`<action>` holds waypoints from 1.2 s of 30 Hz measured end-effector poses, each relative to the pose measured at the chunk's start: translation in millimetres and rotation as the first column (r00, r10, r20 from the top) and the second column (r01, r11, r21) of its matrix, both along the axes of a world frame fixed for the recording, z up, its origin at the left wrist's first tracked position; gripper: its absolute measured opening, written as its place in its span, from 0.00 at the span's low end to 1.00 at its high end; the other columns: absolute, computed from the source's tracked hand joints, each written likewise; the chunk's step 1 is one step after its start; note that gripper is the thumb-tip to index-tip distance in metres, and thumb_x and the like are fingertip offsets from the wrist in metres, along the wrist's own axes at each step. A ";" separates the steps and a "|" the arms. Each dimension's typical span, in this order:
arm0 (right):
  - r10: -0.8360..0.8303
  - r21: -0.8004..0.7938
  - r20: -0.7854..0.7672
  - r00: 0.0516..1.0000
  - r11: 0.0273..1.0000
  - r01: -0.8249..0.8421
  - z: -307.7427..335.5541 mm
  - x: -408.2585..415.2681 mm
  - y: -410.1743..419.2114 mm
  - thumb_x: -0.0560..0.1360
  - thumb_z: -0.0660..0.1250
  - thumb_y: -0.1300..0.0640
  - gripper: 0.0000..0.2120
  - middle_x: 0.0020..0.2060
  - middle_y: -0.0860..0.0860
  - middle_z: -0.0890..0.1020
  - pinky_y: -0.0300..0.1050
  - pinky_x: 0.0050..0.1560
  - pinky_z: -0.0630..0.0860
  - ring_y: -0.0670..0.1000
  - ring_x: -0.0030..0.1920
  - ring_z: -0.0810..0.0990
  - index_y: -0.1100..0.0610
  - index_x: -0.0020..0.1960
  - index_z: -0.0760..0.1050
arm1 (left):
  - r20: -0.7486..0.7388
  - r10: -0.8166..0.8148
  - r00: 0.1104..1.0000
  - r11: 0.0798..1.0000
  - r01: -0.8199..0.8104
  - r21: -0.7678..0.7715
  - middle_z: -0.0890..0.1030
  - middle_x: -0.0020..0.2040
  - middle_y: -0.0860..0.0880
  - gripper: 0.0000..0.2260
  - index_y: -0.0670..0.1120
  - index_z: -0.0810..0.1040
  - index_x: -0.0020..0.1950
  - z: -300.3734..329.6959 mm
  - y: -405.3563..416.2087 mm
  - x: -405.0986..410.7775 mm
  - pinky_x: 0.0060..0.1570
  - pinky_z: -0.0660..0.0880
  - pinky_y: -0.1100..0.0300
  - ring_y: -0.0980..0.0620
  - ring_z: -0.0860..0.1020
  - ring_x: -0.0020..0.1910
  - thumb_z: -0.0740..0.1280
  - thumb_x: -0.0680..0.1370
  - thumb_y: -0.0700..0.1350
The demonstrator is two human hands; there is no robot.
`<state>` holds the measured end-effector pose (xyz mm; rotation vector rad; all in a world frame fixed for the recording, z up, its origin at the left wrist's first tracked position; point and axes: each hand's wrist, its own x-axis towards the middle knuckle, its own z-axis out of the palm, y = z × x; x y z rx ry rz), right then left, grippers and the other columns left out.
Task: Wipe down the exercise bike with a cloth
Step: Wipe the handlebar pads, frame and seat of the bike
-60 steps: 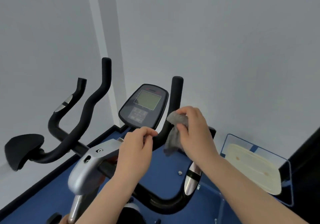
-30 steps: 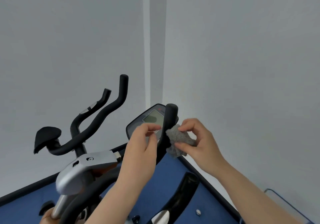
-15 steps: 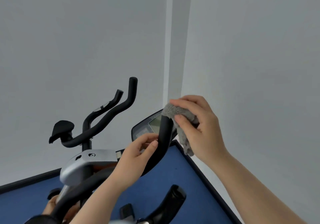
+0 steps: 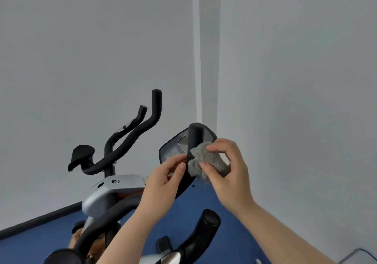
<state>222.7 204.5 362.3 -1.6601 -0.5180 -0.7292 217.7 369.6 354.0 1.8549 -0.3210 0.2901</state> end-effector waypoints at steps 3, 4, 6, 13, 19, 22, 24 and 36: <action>-0.008 -0.009 0.094 0.996 1.000 0.009 6.1 0.3 -11.7 0.70 0.72 0.60 0.12 0.49 0.44 0.76 0.36 0.53 0.72 0.48 0.54 0.77 0.51 0.51 0.75 | 0.021 0.017 1.000 1.000 -0.017 -0.005 0.83 0.53 0.62 0.14 0.64 0.79 0.56 0.0 -1.7 0.1 0.51 0.71 0.75 0.64 0.80 0.55 0.61 0.83 0.44; -0.036 0.021 0.160 0.986 0.999 0.033 16.2 5.4 -13.8 0.70 0.72 0.60 0.12 0.49 0.45 0.76 0.34 0.51 0.72 0.48 0.54 0.77 0.52 0.51 0.75 | 0.021 0.025 0.999 1.000 -0.025 -0.017 0.83 0.52 0.61 0.15 0.64 0.80 0.56 -0.2 -2.3 0.3 0.50 0.71 0.75 0.64 0.80 0.54 0.61 0.83 0.44; -0.073 0.039 0.231 0.970 0.997 0.066 33.3 15.1 -9.7 0.70 0.72 0.62 0.13 0.50 0.48 0.75 0.34 0.50 0.73 0.48 0.54 0.76 0.52 0.52 0.76 | 0.014 0.056 0.998 0.998 -0.055 -0.040 0.84 0.50 0.60 0.15 0.64 0.80 0.54 -1.5 -2.4 0.1 0.49 0.72 0.74 0.63 0.81 0.51 0.61 0.83 0.44; 0.044 -0.217 0.165 0.985 0.976 -0.007 -18.0 -4.9 -3.2 0.66 0.74 0.68 0.13 0.49 0.49 0.75 0.39 0.50 0.75 0.48 0.51 0.78 0.58 0.49 0.82 | -0.049 0.025 0.998 0.991 -0.031 -0.128 0.85 0.49 0.52 0.12 0.50 0.81 0.55 -1.8 0.0 1.1 0.54 0.76 0.58 0.52 0.82 0.53 0.60 0.83 0.39; -0.148 -0.041 0.300 0.942 0.985 0.168 22.3 16.9 3.0 0.68 0.75 0.68 0.13 0.50 0.52 0.75 0.35 0.55 0.72 0.45 0.53 0.76 0.60 0.51 0.81 | -0.050 0.013 0.999 0.990 -0.020 -0.141 0.85 0.50 0.54 0.12 0.50 0.82 0.55 0.9 -1.9 -1.9 0.51 0.74 0.69 0.57 0.81 0.52 0.60 0.82 0.37; -0.064 -0.148 0.216 0.974 0.984 0.097 -9.2 3.5 6.1 0.67 0.75 0.69 0.14 0.50 0.54 0.75 0.39 0.53 0.75 0.48 0.52 0.76 0.61 0.52 0.81 | -0.048 -0.001 0.999 0.988 -0.006 -0.154 0.85 0.50 0.52 0.13 0.48 0.82 0.55 1.0 -1.0 -1.2 0.53 0.75 0.66 0.54 0.81 0.53 0.60 0.82 0.36; -0.007 -0.165 0.224 0.975 0.985 0.045 -11.6 -0.5 0.3 0.68 0.74 0.68 0.14 0.50 0.52 0.76 0.39 0.51 0.75 0.47 0.51 0.77 0.58 0.52 0.82 | -0.042 -0.011 0.999 0.988 0.004 -0.152 0.85 0.50 0.51 0.13 0.48 0.82 0.56 1.2 -0.7 -0.9 0.53 0.75 0.65 0.54 0.82 0.53 0.59 0.82 0.36; 0.057 0.239 -0.107 0.993 0.971 -0.030 0.8 10.5 -2.6 0.75 0.69 0.61 0.14 0.47 0.44 0.82 0.35 0.47 0.75 0.45 0.48 0.81 0.42 0.52 0.76 | -0.052 -0.029 0.998 0.987 0.020 -0.161 0.85 0.51 0.53 0.15 0.52 0.82 0.54 1.7 0.1 -0.1 0.53 0.76 0.65 0.55 0.82 0.53 0.58 0.83 0.37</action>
